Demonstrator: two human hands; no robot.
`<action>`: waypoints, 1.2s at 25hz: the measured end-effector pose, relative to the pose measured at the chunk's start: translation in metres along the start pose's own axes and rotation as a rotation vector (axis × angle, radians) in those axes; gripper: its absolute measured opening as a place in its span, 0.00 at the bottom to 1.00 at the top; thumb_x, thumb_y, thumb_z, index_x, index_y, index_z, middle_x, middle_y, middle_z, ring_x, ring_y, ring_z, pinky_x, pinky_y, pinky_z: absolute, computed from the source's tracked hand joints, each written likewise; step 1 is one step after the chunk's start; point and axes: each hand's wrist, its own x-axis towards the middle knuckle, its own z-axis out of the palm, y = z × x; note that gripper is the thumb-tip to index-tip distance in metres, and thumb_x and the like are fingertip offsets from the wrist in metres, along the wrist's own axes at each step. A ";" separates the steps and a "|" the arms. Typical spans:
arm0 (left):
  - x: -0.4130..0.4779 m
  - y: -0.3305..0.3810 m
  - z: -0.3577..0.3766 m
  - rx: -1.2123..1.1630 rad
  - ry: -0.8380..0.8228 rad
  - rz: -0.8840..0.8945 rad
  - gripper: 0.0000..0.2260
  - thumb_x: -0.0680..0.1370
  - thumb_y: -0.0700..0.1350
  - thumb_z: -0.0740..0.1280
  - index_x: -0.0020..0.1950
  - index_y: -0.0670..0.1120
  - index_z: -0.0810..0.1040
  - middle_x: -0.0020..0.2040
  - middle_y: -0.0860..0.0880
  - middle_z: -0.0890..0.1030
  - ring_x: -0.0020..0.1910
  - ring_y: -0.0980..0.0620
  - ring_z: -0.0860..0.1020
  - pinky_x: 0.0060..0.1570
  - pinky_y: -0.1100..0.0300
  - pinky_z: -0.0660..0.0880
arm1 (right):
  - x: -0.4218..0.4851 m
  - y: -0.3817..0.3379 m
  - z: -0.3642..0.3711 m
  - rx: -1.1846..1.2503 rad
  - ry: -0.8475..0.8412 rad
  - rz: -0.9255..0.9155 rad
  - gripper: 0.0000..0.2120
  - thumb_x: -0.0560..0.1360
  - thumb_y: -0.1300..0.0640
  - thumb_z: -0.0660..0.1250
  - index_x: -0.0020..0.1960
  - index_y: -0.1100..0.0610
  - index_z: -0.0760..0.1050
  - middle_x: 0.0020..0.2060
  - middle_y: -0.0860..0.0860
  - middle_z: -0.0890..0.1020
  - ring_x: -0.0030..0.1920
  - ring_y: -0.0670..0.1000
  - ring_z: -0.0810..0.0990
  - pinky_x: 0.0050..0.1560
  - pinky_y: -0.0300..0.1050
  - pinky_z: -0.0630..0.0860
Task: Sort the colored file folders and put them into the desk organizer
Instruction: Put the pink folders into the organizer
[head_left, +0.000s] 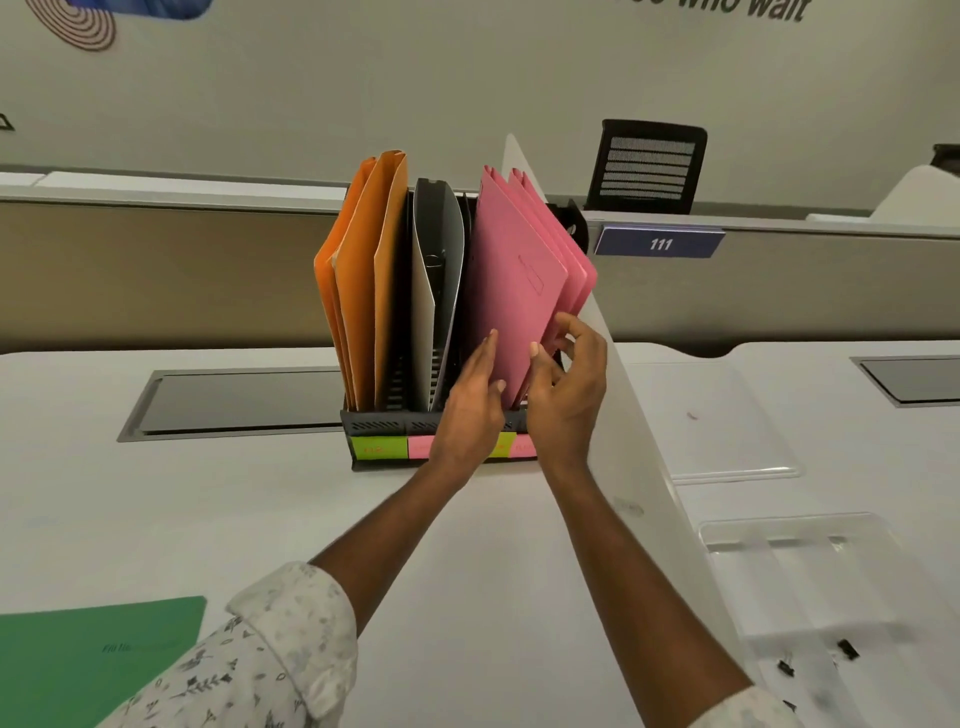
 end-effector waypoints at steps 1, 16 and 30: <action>-0.001 0.001 0.001 -0.008 -0.016 0.005 0.28 0.84 0.39 0.60 0.82 0.49 0.55 0.81 0.51 0.60 0.80 0.52 0.59 0.76 0.53 0.61 | 0.002 0.000 0.000 0.003 0.035 0.012 0.14 0.80 0.59 0.69 0.63 0.55 0.72 0.57 0.47 0.76 0.56 0.44 0.78 0.51 0.45 0.83; -0.006 -0.010 -0.013 -0.068 0.016 0.050 0.29 0.83 0.34 0.59 0.82 0.50 0.57 0.79 0.50 0.67 0.76 0.53 0.67 0.75 0.56 0.66 | -0.002 0.003 0.020 0.278 -0.398 0.382 0.17 0.83 0.54 0.64 0.71 0.55 0.75 0.57 0.47 0.85 0.58 0.45 0.84 0.58 0.44 0.82; -0.128 -0.033 -0.049 0.004 0.004 -0.041 0.26 0.85 0.43 0.60 0.81 0.52 0.57 0.80 0.54 0.63 0.78 0.58 0.61 0.75 0.60 0.61 | -0.067 -0.011 -0.005 -0.048 -0.655 0.291 0.27 0.84 0.53 0.61 0.81 0.55 0.58 0.78 0.52 0.66 0.77 0.52 0.67 0.73 0.46 0.67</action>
